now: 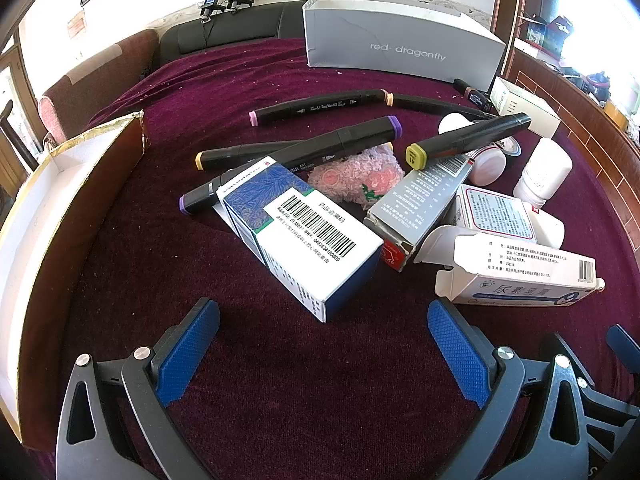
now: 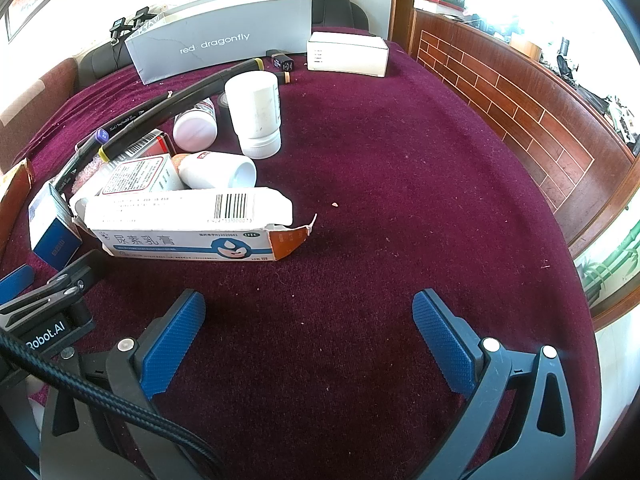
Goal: Organize objects
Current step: 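Grasp the blue-and-white medicine box with the left gripper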
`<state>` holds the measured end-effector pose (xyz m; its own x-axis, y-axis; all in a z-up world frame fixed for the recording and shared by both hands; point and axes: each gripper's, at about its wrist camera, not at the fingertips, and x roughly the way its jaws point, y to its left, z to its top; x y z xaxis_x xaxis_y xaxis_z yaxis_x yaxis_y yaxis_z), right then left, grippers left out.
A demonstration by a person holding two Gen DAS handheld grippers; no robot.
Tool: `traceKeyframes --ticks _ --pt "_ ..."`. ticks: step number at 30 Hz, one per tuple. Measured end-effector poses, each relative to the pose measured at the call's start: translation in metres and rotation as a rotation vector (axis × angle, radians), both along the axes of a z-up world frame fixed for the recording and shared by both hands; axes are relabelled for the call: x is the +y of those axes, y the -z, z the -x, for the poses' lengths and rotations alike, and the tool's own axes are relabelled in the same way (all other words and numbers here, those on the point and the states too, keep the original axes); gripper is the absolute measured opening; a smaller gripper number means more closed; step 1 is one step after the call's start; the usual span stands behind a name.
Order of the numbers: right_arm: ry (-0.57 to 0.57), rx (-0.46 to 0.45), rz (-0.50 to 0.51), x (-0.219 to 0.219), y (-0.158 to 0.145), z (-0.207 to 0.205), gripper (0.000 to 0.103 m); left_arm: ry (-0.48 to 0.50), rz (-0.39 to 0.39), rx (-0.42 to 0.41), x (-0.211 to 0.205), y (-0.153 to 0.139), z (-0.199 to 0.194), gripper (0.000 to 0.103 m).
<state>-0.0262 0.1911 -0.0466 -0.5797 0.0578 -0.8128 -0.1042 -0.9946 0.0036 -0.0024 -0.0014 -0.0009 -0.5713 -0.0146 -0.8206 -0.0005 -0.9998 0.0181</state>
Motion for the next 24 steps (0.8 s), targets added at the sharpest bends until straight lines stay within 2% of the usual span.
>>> traceKeyframes --ticks 3,7,11,13,16,17,21,24 --pt "0.0 0.0 0.0 0.0 0.0 0.0 0.103 0.011 0.003 -0.015 0.0 0.0 0.002 0.102" --pt "0.0 0.0 0.0 0.0 0.0 0.0 0.103 0.054 -0.004 -0.081 -0.001 -0.001 0.008 0.102" --pt "-0.016 -0.012 0.007 0.001 0.0 -0.001 0.103 0.162 -0.016 -0.17 -0.003 -0.004 0.012 0.101" --pt "-0.039 -0.045 0.012 0.003 0.0 0.002 0.103 0.17 -0.092 -0.199 -0.018 -0.008 0.01 0.101" --pt "-0.078 -0.08 0.015 0.006 0.0 0.009 0.103 0.102 -0.209 -0.206 -0.06 -0.018 0.004 0.101" --pt "-0.083 -0.086 0.021 0.007 0.0 0.01 0.103 0.088 -0.225 -0.196 -0.072 -0.021 0.001 0.101" --pt "-0.061 -0.155 0.021 0.005 0.0 0.01 0.103 0.065 -0.184 -0.145 -0.108 -0.032 -0.012 0.101" --pt "-0.046 -0.203 0.021 0.005 0.001 0.014 0.103 0.088 -0.144 -0.134 -0.112 -0.036 -0.013 0.101"
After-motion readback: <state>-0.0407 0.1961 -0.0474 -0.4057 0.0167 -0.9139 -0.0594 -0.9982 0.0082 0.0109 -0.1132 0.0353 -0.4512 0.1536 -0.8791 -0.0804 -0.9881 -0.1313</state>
